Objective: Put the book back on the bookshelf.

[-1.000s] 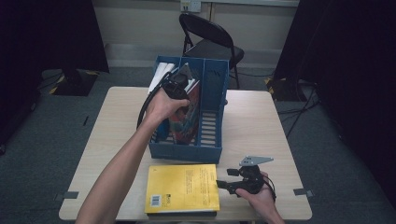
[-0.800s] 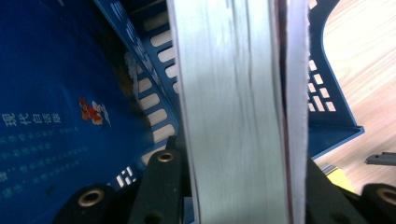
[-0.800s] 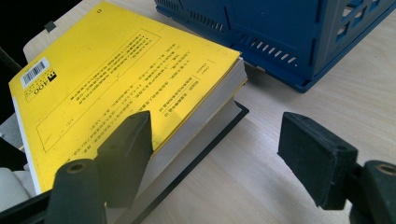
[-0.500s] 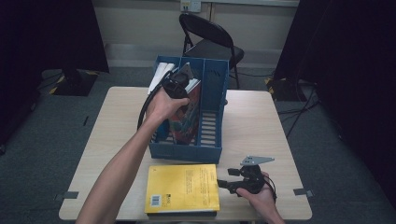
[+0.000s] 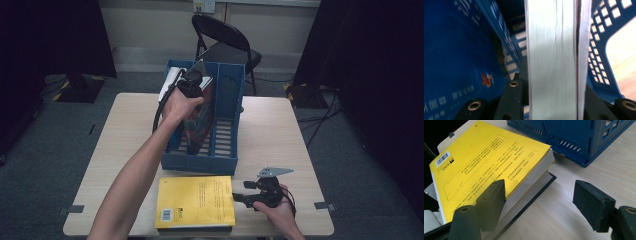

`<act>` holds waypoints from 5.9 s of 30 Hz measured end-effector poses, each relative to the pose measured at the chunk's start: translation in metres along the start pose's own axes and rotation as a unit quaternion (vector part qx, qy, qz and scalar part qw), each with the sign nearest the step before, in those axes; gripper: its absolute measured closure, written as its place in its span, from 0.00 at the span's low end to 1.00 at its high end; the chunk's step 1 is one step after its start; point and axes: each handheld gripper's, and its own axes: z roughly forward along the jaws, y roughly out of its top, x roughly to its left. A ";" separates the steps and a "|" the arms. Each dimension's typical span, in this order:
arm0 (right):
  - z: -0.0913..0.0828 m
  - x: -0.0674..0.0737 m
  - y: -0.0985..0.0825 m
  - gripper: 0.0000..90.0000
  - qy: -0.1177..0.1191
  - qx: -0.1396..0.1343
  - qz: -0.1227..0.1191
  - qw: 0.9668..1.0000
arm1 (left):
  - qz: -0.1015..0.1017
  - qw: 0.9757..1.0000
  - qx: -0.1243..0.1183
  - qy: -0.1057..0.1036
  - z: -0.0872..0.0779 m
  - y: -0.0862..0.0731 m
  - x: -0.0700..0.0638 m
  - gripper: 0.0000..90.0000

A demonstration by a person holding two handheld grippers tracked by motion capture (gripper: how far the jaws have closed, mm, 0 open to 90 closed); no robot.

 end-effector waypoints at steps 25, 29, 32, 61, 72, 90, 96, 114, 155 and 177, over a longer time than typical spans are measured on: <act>0.000 0.000 -0.001 0.28 0.007 0.003 -0.004 1.000 | -0.051 0.998 -0.039 0.017 0.007 0.008 0.007 0.81; 0.001 0.000 -0.001 0.28 0.007 0.003 -0.005 1.000 | -0.040 0.997 -0.055 0.025 0.005 0.004 0.003 0.80; 0.001 0.001 -0.001 0.28 0.006 0.004 -0.004 1.000 | -0.043 0.997 -0.058 0.006 0.003 -0.002 0.007 0.79; 0.003 0.001 -0.001 0.28 0.002 0.006 -0.005 1.000 | 0.021 0.995 -0.099 -0.021 0.003 -0.044 0.013 0.67; 0.003 0.003 0.000 0.28 0.001 0.006 -0.006 1.000 | 0.042 0.989 -0.135 -0.047 0.007 -0.071 0.015 0.60; 0.005 0.004 0.001 0.28 -0.002 0.007 -0.011 1.000 | 0.091 0.971 -0.204 -0.089 0.016 -0.124 0.024 0.59; 0.006 0.007 0.001 0.28 -0.001 0.007 -0.013 1.000 | 0.097 0.968 -0.208 -0.107 0.022 -0.146 0.032 0.61; 0.014 0.026 0.008 0.54 0.002 0.006 -0.033 0.999 | 0.144 0.962 -0.179 -0.150 0.051 -0.228 0.024 0.55; 0.062 0.044 0.052 0.70 -0.043 0.029 -0.087 0.995 | 0.167 0.942 -0.178 -0.232 0.072 -0.291 0.022 0.58; -0.001 0.060 -0.011 0.48 -0.041 0.019 -0.084 0.995 | 0.165 0.949 -0.184 -0.197 0.068 -0.287 0.014 0.66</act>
